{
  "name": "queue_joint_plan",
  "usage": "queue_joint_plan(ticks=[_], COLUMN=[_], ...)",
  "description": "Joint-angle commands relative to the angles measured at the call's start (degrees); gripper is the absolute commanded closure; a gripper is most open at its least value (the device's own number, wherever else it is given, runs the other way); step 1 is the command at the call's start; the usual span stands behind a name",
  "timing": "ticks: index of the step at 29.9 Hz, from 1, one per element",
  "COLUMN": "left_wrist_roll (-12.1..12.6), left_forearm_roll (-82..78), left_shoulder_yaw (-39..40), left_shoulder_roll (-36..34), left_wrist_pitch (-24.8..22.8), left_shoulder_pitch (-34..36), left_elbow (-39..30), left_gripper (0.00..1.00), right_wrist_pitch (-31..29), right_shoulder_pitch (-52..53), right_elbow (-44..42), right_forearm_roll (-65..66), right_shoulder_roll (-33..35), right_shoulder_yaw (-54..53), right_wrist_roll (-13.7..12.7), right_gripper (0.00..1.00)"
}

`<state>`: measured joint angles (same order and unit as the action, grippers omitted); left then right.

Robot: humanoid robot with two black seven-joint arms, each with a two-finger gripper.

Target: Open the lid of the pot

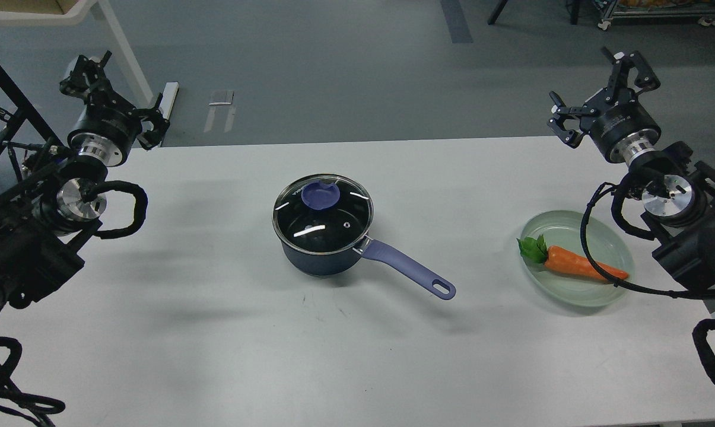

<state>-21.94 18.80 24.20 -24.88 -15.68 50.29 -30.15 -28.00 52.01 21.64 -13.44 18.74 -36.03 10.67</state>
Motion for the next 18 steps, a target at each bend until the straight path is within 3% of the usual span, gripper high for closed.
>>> queue_joint_plan(ticks=[1, 18], left_wrist_roll=[-0.1, 2.8], left_forearm_roll=[-0.3, -3.4], left_shoulder_yaw=[-0.3, -1.0], left_shoulder_roll=[0.0, 0.4], left_wrist_pitch=[0.0, -0.6], left_shoulder_pitch=[0.0, 1.0], left_elbow=[-0.1, -0.1], left_gripper=[0.01, 0.01], right_wrist_pitch=[0.0, 0.0], right_shoulder_pitch=[0.0, -0.3], right_elbow=[0.0, 1.0], right_forearm_roll=[0.0, 0.0], right_shoulder_roll=[0.0, 0.0], right_shoulder_yaw=[0.0, -0.9], right_wrist_roll=[0.1, 0.5], right_gripper=[0.00, 0.00])
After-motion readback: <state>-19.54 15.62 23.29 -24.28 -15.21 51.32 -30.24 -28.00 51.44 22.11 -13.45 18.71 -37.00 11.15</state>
